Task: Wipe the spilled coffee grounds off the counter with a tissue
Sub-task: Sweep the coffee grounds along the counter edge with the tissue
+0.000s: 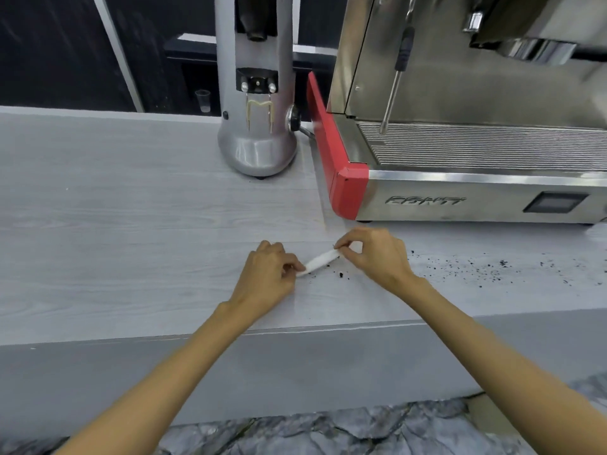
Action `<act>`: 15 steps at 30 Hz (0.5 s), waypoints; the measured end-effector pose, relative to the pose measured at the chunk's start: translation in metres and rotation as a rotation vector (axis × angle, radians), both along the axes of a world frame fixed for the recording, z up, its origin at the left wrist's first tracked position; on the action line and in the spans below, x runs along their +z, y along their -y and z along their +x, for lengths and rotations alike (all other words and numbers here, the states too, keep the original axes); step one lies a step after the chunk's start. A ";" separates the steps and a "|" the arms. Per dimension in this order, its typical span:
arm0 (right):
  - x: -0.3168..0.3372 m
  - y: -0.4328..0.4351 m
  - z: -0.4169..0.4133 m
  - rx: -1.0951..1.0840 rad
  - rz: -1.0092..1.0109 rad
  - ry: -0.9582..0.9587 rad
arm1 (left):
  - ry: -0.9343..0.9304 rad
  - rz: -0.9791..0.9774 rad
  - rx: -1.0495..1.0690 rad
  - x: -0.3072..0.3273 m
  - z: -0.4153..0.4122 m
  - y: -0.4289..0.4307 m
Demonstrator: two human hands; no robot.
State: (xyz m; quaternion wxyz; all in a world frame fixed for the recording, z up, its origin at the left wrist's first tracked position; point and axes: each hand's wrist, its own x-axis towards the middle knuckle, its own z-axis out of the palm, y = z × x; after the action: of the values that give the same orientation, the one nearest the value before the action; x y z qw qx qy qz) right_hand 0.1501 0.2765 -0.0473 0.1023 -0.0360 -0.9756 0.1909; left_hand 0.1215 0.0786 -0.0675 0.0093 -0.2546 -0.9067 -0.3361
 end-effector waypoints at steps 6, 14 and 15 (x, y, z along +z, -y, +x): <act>0.000 -0.029 0.008 -0.228 -0.024 -0.072 | 0.082 0.176 0.052 0.010 -0.035 -0.044; -0.026 -0.032 -0.007 -0.416 -0.036 -0.005 | -0.005 -0.012 -0.002 -0.001 -0.051 -0.081; -0.025 -0.032 -0.007 -0.392 -0.023 0.011 | -0.025 -0.043 -0.026 -0.002 -0.049 -0.079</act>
State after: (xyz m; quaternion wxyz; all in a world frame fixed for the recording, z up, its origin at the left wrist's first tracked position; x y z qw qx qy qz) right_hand 0.1431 0.3089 -0.0721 0.1319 -0.2276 -0.9482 0.1783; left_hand 0.0724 0.1578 -0.0694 0.0108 -0.2708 -0.9101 -0.3135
